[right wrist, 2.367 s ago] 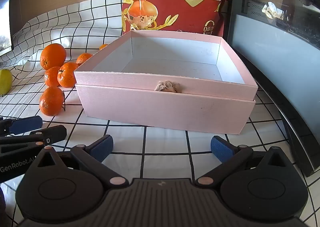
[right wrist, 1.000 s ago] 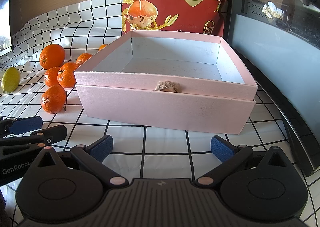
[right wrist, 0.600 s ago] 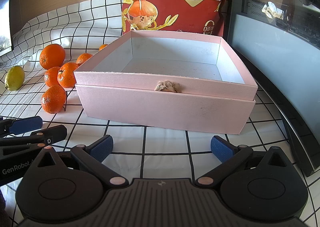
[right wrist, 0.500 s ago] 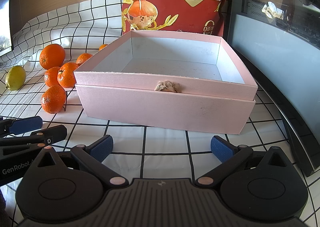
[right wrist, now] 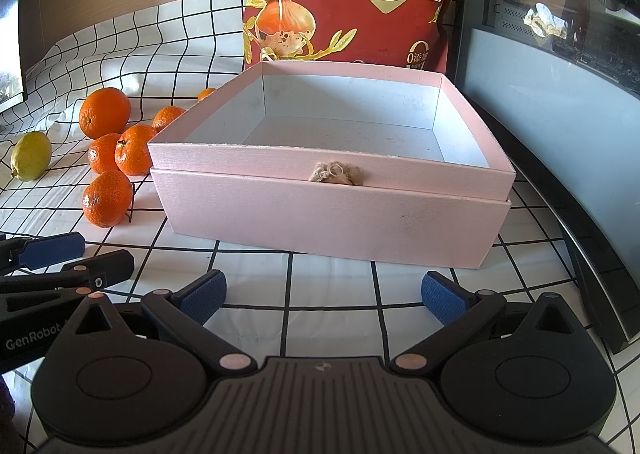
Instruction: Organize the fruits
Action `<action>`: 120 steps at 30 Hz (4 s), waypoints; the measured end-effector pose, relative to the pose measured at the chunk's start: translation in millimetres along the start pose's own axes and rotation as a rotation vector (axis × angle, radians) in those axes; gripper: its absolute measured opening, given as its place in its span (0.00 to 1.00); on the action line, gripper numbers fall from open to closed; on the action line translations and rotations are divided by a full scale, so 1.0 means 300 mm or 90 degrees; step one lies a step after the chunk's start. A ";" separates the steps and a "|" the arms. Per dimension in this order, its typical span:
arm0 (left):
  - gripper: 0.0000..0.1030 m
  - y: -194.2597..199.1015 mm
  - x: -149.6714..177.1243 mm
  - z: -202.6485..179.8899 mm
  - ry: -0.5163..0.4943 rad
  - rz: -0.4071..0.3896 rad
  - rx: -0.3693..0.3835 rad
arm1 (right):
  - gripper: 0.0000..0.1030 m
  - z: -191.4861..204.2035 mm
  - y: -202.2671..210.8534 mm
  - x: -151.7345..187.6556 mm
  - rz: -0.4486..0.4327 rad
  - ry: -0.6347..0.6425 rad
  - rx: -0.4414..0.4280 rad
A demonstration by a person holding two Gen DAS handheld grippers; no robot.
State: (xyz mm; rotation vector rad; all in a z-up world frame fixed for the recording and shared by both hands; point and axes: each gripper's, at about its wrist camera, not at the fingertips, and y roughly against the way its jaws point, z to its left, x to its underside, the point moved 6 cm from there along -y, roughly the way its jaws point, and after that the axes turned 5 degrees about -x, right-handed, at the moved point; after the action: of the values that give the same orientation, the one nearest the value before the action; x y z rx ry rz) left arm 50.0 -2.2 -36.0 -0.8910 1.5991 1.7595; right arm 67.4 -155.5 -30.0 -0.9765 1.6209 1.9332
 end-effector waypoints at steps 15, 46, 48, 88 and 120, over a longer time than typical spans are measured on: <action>0.53 0.000 -0.003 0.001 0.000 0.000 -0.001 | 1.00 -0.001 0.000 0.000 0.000 0.000 0.000; 0.47 0.719 0.246 1.368 0.512 0.134 -0.293 | 0.91 1.165 0.208 0.019 0.131 0.403 -0.531; 0.47 0.758 0.260 1.384 0.522 0.117 -0.302 | 0.91 1.284 0.244 0.046 0.118 0.456 -0.571; 0.47 0.602 0.255 1.055 0.356 0.128 -0.089 | 0.61 1.289 0.050 -0.139 0.169 0.324 -0.554; 0.33 0.052 0.019 0.466 0.141 0.217 0.140 | 0.62 0.549 0.078 -0.029 0.121 0.065 -0.249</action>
State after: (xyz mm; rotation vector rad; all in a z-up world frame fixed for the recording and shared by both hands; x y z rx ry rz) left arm 22.0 135.3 -24.1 -0.7616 2.1475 1.7041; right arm 17.1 -0.1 3.2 -1.1148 1.4620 2.4291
